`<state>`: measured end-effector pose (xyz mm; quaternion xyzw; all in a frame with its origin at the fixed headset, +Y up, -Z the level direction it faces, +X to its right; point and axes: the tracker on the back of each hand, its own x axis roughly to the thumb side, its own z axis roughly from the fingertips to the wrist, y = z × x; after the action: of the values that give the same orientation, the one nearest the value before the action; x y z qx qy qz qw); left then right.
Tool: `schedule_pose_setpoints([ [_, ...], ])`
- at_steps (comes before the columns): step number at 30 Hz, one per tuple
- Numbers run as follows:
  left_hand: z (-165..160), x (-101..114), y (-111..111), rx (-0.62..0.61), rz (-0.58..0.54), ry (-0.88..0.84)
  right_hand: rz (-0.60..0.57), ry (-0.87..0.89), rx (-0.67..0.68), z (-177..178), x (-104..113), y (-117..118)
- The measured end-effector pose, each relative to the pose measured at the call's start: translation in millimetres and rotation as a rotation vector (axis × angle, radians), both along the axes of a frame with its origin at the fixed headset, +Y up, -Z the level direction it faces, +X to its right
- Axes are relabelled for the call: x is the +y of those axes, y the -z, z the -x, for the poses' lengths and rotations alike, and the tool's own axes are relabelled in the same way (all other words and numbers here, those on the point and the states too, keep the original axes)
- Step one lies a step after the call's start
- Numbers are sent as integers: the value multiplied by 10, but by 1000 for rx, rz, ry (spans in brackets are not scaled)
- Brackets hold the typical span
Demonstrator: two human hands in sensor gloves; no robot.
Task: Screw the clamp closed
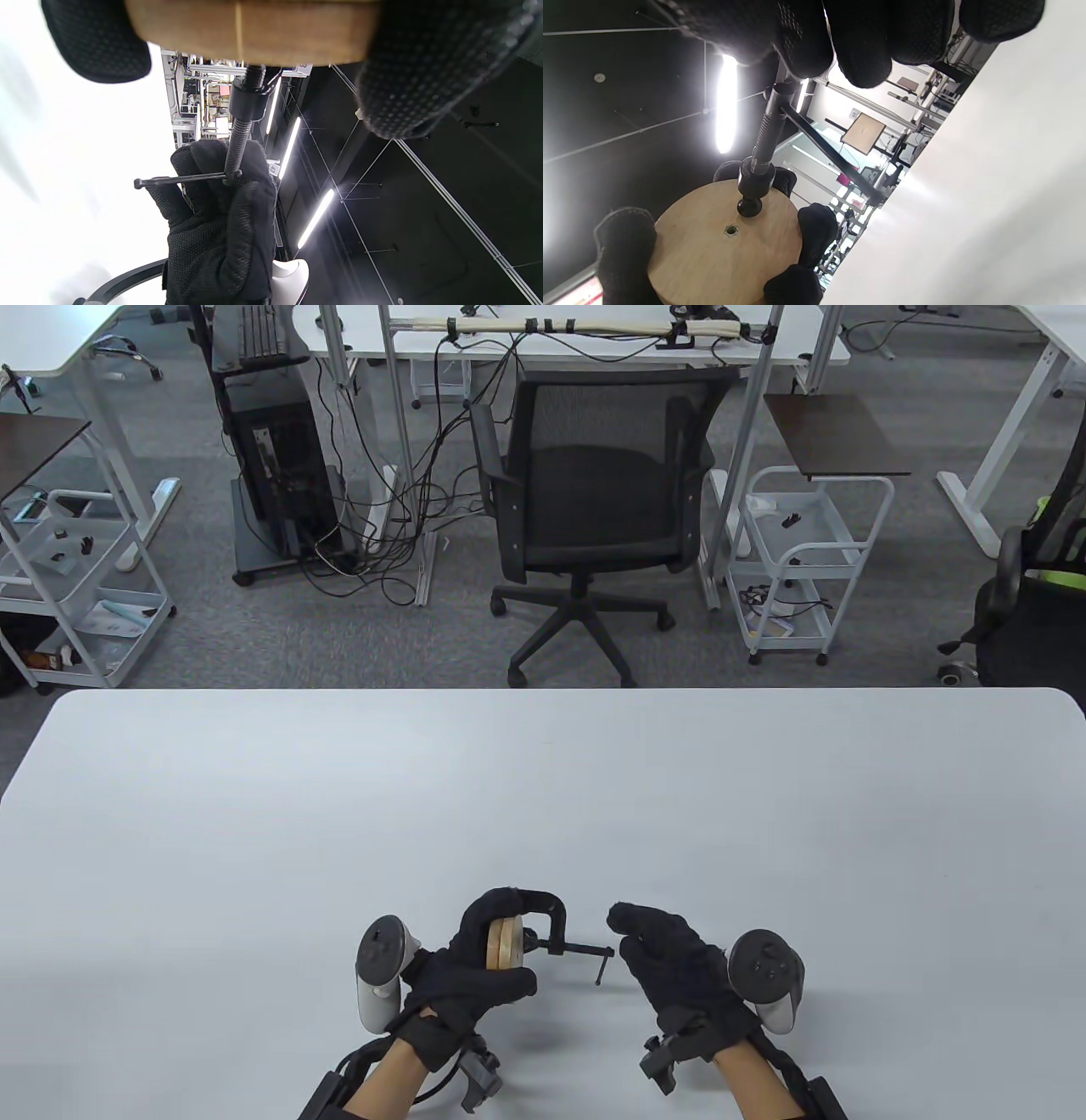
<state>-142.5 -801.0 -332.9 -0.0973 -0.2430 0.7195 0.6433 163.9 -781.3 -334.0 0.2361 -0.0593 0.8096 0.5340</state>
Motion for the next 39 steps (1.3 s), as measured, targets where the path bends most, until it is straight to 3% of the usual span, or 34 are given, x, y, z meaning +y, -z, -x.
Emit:
schedule_pose_setpoints([
  [5,-4,17,-14,-4,30,-50,-132,-253,96,116,11,-35],
  [12,-3,29,-24,-9,44,-81,-256,-409,46,214,-30,-59],
  [29,3,22,-19,-5,40,-61,-221,-309,55,195,-37,-62],
  [39,-15,19,-23,-17,27,-43,15,-20,53,215,-109,-49],
])
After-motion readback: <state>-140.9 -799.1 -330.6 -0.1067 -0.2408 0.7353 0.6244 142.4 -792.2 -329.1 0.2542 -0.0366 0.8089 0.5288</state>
